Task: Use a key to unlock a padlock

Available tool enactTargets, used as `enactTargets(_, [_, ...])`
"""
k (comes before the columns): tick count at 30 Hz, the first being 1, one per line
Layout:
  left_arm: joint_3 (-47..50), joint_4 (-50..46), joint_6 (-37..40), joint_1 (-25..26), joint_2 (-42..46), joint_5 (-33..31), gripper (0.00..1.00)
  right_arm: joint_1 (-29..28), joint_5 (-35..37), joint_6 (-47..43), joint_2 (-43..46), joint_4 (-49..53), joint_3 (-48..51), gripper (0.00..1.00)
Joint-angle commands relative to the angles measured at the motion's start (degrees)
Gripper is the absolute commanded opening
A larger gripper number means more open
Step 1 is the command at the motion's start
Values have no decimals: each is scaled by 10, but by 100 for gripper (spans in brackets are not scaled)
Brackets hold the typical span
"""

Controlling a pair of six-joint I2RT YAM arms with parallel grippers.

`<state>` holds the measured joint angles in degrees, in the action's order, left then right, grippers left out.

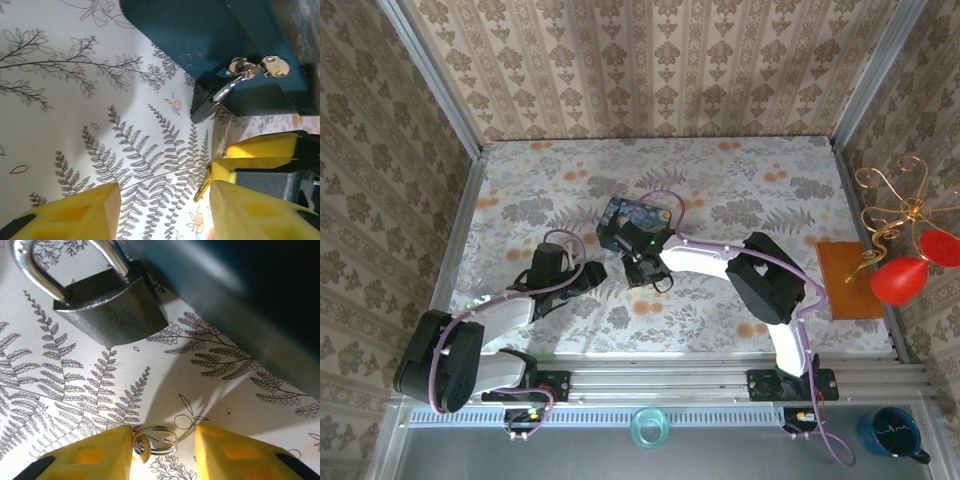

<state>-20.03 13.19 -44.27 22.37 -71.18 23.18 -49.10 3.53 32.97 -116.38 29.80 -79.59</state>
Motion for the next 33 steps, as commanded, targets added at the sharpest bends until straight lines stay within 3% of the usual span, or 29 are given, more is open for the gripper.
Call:
enactTargets(1, [10,-11,17,-7,1,-5,50,-15,-8,-4,-43,-2,-14,34])
enactTargets(8, [13,-5,14,-7,-2,0,50,-15,5,14,-34,6,-6,23])
enactTargets(19, [3,-5,16,-6,-12,10,49,-5,-28,66,32,-46,51,1])
enactTargets(27, [1,26,17,1,-9,47,46,14,-66,103,90,-110,102,0])
enactTargets(33, [-10,23,46,50,6,47,46,31,-80,147,132,-125,117,0])
